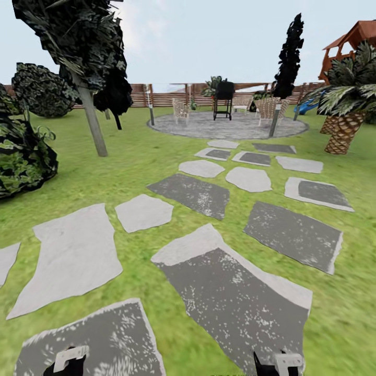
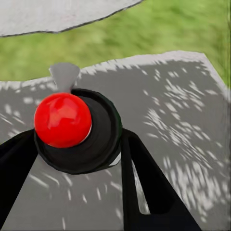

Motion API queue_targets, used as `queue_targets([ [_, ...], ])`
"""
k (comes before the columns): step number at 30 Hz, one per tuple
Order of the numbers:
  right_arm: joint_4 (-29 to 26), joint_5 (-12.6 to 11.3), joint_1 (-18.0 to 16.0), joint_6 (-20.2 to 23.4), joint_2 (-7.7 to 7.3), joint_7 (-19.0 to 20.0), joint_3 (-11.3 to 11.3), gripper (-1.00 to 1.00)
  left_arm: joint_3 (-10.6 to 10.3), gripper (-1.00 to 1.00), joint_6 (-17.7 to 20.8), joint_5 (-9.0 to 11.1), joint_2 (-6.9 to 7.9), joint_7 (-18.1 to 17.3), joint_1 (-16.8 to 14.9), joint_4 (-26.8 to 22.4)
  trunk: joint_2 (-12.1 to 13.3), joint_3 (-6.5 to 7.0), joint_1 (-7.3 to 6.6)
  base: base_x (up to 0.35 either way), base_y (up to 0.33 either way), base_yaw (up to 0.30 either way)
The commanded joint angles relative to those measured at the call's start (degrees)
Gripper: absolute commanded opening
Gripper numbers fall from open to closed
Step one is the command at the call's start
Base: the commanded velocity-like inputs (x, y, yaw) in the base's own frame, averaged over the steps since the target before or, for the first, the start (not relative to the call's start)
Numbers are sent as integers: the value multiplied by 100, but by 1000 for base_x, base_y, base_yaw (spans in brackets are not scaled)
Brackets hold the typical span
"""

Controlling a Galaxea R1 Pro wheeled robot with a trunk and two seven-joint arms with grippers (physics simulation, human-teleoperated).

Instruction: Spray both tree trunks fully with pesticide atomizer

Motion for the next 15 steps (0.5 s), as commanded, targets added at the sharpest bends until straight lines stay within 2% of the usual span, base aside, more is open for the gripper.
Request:
queue_targets([
  [1, 7, 13, -5, -18, 1, -2, -8, 100, 42, -100, -4, 17, 0, -51, -1, 3, -2, -2, -1, 0, 0, -299],
  [15, 7, 13, -5, -18, -1, -3, -8, 100, 49, -100, 16, 29, 8, -34, -1, 3, -2, 31, -1, 0, 0, -299],
])
